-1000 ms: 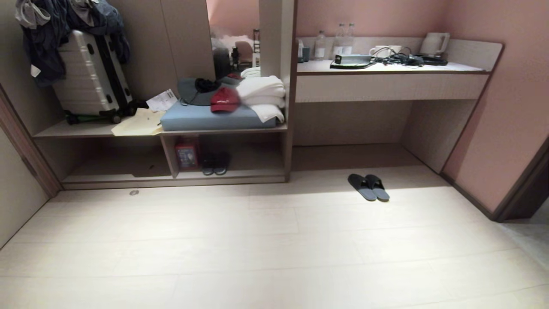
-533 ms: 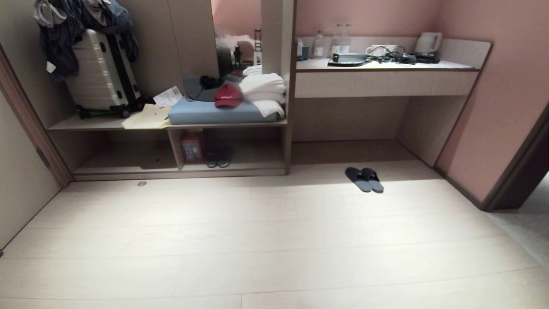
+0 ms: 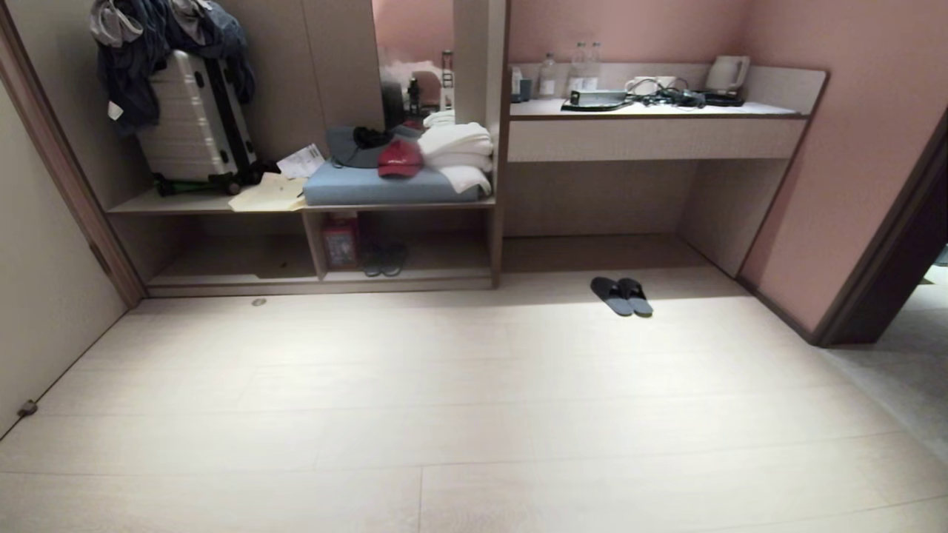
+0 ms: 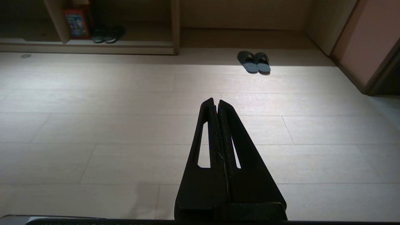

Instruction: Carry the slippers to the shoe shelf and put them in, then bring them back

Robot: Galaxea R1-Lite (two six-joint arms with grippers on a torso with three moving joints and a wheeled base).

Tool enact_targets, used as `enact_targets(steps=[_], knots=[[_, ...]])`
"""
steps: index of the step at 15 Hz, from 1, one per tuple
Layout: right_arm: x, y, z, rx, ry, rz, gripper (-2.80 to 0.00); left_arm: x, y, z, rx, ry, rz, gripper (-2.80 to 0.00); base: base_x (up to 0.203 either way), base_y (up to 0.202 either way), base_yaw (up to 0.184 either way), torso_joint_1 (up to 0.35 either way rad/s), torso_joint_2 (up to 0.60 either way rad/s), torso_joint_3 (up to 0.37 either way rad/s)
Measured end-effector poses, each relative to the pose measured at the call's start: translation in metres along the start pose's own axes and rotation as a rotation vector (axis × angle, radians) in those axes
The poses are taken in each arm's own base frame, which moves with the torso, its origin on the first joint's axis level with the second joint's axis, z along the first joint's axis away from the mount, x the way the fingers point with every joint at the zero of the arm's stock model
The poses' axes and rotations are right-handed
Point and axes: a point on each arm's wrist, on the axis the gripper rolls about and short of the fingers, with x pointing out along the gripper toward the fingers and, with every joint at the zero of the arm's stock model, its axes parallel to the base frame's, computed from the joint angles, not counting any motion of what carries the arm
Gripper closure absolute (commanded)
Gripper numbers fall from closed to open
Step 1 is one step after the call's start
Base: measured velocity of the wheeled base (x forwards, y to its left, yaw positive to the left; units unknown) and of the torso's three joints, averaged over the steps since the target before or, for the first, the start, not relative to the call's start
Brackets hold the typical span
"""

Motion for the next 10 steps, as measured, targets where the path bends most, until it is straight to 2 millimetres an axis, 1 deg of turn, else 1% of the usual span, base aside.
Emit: enact_targets(steps=[5,6,10], knots=[[0.0,0.0,-0.0001,0.0,0.001,0.0,0.0,0.0,0.0,0.0,0.001,0.0,0.0,0.0,-0.185,0.0,0.002,0.001,0.0,0.002],[0.0,0.0,0.0,0.0,0.0,0.0,0.0,0.0,0.0,0.0,0.001,0.0,0.0,0.0,-0.063,0.0,0.0,0.0,0.0,0.001],[0.0,0.0,-0.0001,0.0,0.001,0.0,0.0,0.0,0.0,0.0,0.002,0.0,0.0,0.0,0.0,0.0,0.0,0.0,0.0,0.0]])
